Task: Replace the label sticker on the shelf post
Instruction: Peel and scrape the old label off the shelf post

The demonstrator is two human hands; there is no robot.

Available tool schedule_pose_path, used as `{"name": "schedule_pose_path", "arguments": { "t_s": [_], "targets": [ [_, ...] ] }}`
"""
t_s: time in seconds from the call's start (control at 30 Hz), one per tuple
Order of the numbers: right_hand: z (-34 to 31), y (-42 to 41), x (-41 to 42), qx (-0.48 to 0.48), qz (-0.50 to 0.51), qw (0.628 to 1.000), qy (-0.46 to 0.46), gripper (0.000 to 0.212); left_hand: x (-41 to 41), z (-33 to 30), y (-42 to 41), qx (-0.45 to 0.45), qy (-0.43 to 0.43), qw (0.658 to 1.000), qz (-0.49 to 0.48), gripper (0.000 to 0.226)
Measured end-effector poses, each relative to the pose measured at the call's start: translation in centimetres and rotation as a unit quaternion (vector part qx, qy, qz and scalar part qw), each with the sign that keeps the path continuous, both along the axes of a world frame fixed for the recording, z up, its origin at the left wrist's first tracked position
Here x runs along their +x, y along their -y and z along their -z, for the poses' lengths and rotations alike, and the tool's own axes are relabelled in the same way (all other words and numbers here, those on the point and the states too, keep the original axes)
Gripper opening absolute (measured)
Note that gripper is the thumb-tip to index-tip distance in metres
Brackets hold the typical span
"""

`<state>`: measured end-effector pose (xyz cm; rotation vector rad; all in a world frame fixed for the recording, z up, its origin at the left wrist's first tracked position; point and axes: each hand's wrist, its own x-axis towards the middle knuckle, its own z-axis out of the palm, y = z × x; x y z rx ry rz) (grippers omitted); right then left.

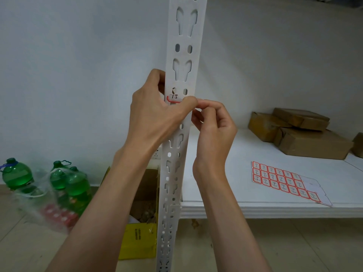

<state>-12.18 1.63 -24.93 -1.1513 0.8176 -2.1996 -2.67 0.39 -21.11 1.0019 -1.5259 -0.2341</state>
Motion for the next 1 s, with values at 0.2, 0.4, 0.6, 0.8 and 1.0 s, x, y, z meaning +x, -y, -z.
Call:
{"name": "schedule_pose_path", "arguments": {
  "t_s": [0.2,0.4,0.6,0.8,1.0],
  "targets": [
    [-0.2,-0.1,0.1,0.000,-0.004,1.000,0.008,0.028,-0.2,0.1,0.2,0.033,-0.024,0.998,0.039,0.029],
    [-0.2,-0.1,0.1,-0.004,-0.009,1.000,0.007,0.028,-0.4,-0.1,0.1,0.039,-0.052,0.996,0.058,0.026],
    [-0.2,-0.3,0.2,0.005,0.005,1.000,-0.001,0.028,-0.3,0.0,0.3,0.037,-0.056,0.995,0.070,0.026],
    [0.1,-0.4,0.7,-0.046,0.142,0.982,-0.118,0.012,1.7,0.2,0.8,0.074,-0.038,0.986,0.145,0.029],
    [0.9,0.1,0.6,-0.122,0.243,0.934,-0.231,0.014,4.0,0.1,0.5,0.086,-0.022,0.971,0.223,0.052]
  ]
}}
